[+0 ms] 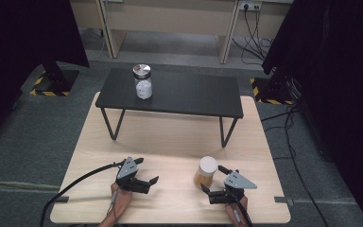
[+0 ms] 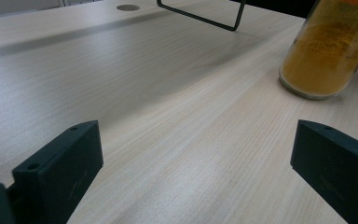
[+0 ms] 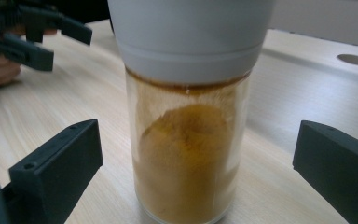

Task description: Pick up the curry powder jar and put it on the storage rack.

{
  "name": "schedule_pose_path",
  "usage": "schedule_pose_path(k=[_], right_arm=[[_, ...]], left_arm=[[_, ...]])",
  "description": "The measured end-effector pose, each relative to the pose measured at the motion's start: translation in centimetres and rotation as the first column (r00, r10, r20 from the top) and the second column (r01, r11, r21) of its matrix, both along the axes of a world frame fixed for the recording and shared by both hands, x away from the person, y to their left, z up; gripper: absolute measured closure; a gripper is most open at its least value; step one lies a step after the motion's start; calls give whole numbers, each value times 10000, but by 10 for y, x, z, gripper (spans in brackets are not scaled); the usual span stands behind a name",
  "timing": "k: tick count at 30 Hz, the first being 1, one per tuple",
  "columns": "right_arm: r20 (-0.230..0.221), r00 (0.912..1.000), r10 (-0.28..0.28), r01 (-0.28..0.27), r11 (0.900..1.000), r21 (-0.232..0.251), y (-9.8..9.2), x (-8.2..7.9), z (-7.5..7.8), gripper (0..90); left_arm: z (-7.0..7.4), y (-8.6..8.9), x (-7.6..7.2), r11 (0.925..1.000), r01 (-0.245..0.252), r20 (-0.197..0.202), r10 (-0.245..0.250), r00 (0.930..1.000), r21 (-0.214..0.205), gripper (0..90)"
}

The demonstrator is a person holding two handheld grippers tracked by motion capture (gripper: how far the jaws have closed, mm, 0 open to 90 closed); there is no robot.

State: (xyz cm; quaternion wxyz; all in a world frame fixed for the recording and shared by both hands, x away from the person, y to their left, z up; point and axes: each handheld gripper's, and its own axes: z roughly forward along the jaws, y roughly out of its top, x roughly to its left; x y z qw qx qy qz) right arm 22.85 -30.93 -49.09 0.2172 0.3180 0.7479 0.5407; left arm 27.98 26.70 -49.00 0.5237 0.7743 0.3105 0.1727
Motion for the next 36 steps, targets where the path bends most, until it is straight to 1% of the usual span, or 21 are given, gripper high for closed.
schedule_pose_path(k=[2, 4, 6, 7, 9, 12, 13, 15, 16, 17, 20, 21, 22, 23, 24, 25, 26, 28, 32, 34, 36], right_arm=[[110, 9999, 65, -68, 9996, 288, -4, -4, 2, 6], [226, 9997, -47, 35, 9986, 523, -5, -10, 5, 4], [186, 9997, -175, 159, 9965, 820, -5, -15, 10, 4], [95, 9997, -211, 199, 9931, 1152, -5, -17, 11, 4], [46, 9998, -176, 167, 9888, 1486, -4, -21, 12, 4], [66, 9998, -167, 154, 9875, 1570, -1, -24, 13, 4], [121, 9998, -175, 153, 9856, 1682, 3, -27, 13, 4], [209, 9993, -314, 276, 9862, 1633, 9, -31, 14, 5], [217, 9989, -426, 392, 9895, 1390, 15, -33, 19, 4], [179, 9987, -476, 449, 9905, 1303, 17, -34, 22, 3], [-155, 9986, -508, 522, 9927, 1083, 21, -33, 33, 4], [-290, 9975, -645, 672, 9926, 1007, 23, -33, 39, 27], [-290, 9975, -645, 672, 9926, 1007, 23, -33, 39, 27], [-410, 9941, -1009, 1036, 9920, 719, 31, -34, 47, 46], [-417, 9937, -1044, 1072, 9918, 694, 32, -34, 48, 55], [-310, 9903, -1351, 1366, 9893, 517, 38, -34, 52, 69], [-310, 9903, -1351, 1366, 9893, 517, 38, -34, 52, 69], [-231, 9864, -1625, 1631, 9862, 288, 47, -29, 54, 86], [-304, 9833, -1796, 1794, 9837, -82, 57, -23, 56, 132], [-267, 9832, -1805, 1801, 9835, -158, 59, -21, 54, 170], [-317, 9826, -1830, 1823, 9830, -239, 61, -19, 53, 181]], left_arm=[[0, 0, 0, 10000, 2, -8, -2, 10000, -5, 14], [0, 0, 0, 10000, 12, 16, -12, 10000, 0, 14], [0, 0, 0, 10000, 11, 2, -11, 10000, 7, 14], [0, 0, 0, 10000, 18, 11, -18, 10000, 5, 14], [0, 0, 0, 10000, 21, 6, -21, 10000, 7, 14], [0, 0, 0, 10000, 19, 25, -19, 10000, 12, 14], [0, 0, -1, 10000, 18, 26, -18, 10000, 16, 14], [0, 0, -1, 10000, 18, 27, -19, 10000, 19, 14], [0, 0, -1, 10000, 23, 29, -23, 10000, 19, 14], [0, 0, -1, 10000, 26, 30, -26, 10000, 15, 14], [0, 0, 0, 10000, 22, 15, -22, 10000, 18, 14], [0, 0, 0, 10000, 23, 15, -23, 10000, 20, 14], [0, 0, 0, 10000, 23, 15, -23, 10000, 20, 14], [0, 0, 0, 10000, 20, 11, -20, 10000, 16, 14], [0, 0, 0, 10000, 20, 5, -20, 10000, 11, 14], [0, 0, 0, 10000, 23, 7, -23, 10000, 15, 14], [0, 0, 0, 10000, 23, 7, -23, 10000, 15, 14], [0, 0, 0, 10000, 25, 7, -25, 10000, 12, 14], [0, 0, 0, 10000, 35, 5, -35, 10000, 12, 14], [0, 0, 0, 10000, 37, 10, -37, 10000, 8, 14], [0, 0, 0, 10000, 36, 16, -36, 10000, 12, 15]])
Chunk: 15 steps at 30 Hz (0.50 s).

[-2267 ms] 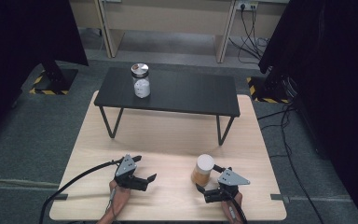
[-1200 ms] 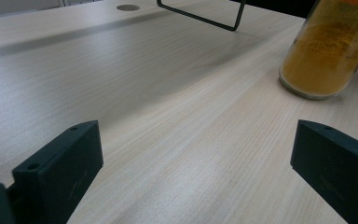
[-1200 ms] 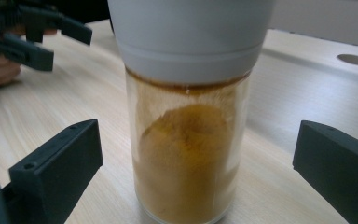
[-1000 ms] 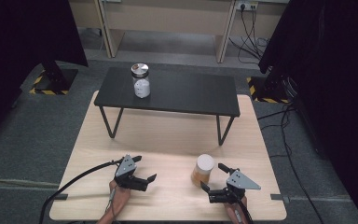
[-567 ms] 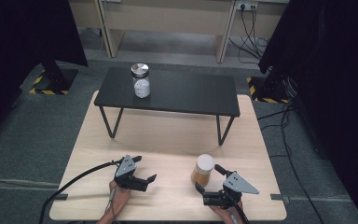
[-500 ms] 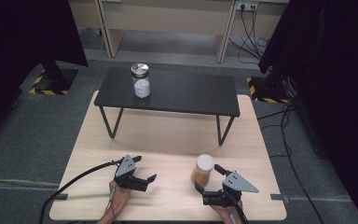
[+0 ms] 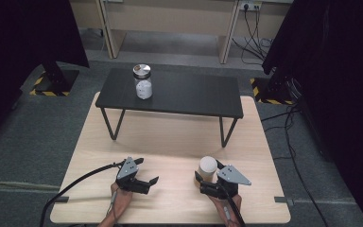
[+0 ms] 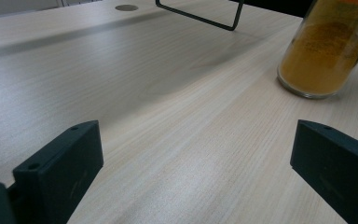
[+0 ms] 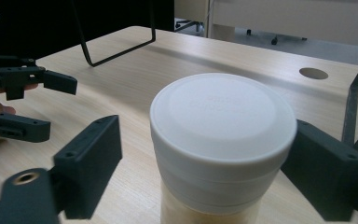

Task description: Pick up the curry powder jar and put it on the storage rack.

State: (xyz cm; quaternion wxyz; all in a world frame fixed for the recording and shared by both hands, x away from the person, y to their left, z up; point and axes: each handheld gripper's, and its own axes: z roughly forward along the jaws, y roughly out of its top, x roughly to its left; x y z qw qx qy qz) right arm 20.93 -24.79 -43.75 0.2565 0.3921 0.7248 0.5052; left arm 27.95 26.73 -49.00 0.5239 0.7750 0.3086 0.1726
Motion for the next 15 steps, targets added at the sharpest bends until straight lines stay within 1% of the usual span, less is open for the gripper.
schedule_pose_path(k=[2, 4, 7, 8, 9, 10, 15], right_arm=[[21, 10000, -89, 90, 9999, -104, 3, 1, -2, 221], [-47, 9999, -131, 131, 9999, -85, 3, 5, -6, 252], [-23, 9999, -155, 155, 9999, -67, 2, 7, -10, 276], [-143, 9999, -87, 87, 10000, -13, 0, 10, -11, 297], [-143, 9999, -87, 87, 10000, -13, 0, 10, -11, 297], [9, 10000, -86, 86, 10000, 6, 0, 8, -15, 333], [59, 9999, -92, 91, 9999, 90, -1, 8, -16, 339]], left_arm=[[0, 0, 0, 10000, 3, 4, -3, 10000, 0, 14], [0, 0, 0, 10000, 10, -7, -10, 10000, -1, 14], [0, 0, 0, 10000, 10, -3, -10, 10000, 2, 15], [0, 0, 0, 10000, 15, 2, -15, 10000, 0, 15], [0, 0, 0, 10000, 15, 2, -15, 10000, 0, 14], [0, 0, 0, 10000, 14, -10, -14, 10000, -4, 14], [0, 0, 0, 10000, 14, -9, -14, 10000, -5, 14]])
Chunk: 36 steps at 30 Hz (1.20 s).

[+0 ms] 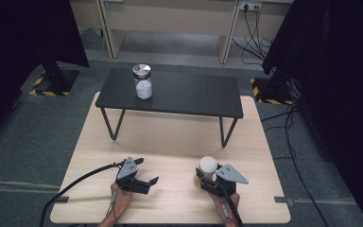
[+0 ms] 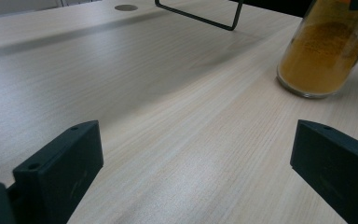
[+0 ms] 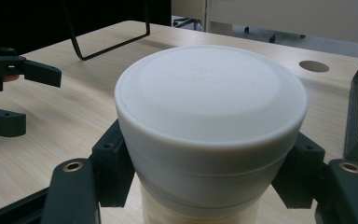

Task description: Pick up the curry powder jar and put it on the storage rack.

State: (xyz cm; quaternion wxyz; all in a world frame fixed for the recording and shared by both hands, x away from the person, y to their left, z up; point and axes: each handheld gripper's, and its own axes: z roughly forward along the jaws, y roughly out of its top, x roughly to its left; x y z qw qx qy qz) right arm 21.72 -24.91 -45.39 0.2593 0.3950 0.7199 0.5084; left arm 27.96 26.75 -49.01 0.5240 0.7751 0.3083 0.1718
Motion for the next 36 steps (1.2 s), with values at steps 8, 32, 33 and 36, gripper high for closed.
schedule_pose_path(k=[8, 32, 33, 36], right_arm=[[50, 10000, -71, 71, 10000, 4, 1, -2, -1, 343], [1456, 9820, 1201, -1207, 9927, -47, 16, 27, 150, 344], [1575, 9801, 1205, -1207, 9927, -83, 19, 30, 158, 344], [1705, 9779, 1207, -1210, 9926, -88, 25, 41, 177, 344]], left_arm=[[0, 0, 0, 10000, 3, -13, -3, 10000, -4, 14], [0, 0, 0, 10000, 31, 35, -31, 10000, -26, 15], [0, 0, 0, 10000, 35, 31, -35, 10000, -12, 15], [0, 0, -1, 10000, 37, 35, -37, 10000, -9, 15]])
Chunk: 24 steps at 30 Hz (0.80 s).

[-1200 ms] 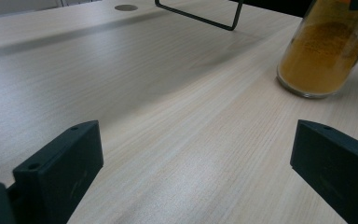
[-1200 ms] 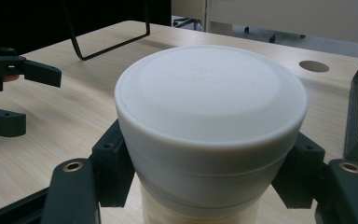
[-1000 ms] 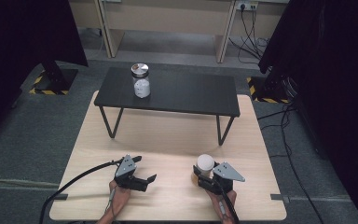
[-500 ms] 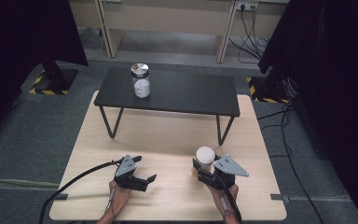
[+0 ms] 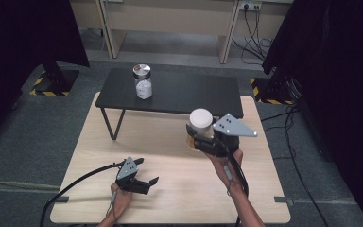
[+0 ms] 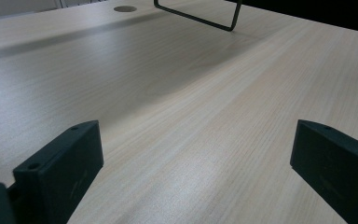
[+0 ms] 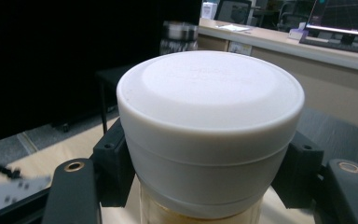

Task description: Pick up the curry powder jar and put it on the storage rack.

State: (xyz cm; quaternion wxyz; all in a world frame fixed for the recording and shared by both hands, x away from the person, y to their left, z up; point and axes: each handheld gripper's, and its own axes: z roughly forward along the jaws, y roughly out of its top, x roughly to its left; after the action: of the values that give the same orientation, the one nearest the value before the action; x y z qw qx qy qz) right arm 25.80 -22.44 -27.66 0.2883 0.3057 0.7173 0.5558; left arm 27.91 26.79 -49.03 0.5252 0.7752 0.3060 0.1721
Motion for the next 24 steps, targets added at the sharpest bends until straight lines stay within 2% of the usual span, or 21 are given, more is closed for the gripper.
schedule_pose_path(k=[5, 12, 17, 24], right_arm=[[-101, 9999, -45, 47, 9997, 238, 5, 17, 18, 344], [-212, 9996, -198, 204, 9994, 295, 9, 32, 28, 344], [-374, 9985, -400, 421, 9975, 575, 10, 49, 35, 345], [-456, 9962, -746, 775, 9949, 651, 14, 69, 44, 345]], left_arm=[[0, 0, 0, 10000, 7, -3, -7, 10000, -7, 15], [0, 0, 0, 10000, 8, -16, -8, 10000, -15, 15], [0, 0, 0, 10000, 2, 0, -2, 10000, 1, 15], [1, 0, 1, 10000, 21, -7, -21, 10000, 41, 14]])
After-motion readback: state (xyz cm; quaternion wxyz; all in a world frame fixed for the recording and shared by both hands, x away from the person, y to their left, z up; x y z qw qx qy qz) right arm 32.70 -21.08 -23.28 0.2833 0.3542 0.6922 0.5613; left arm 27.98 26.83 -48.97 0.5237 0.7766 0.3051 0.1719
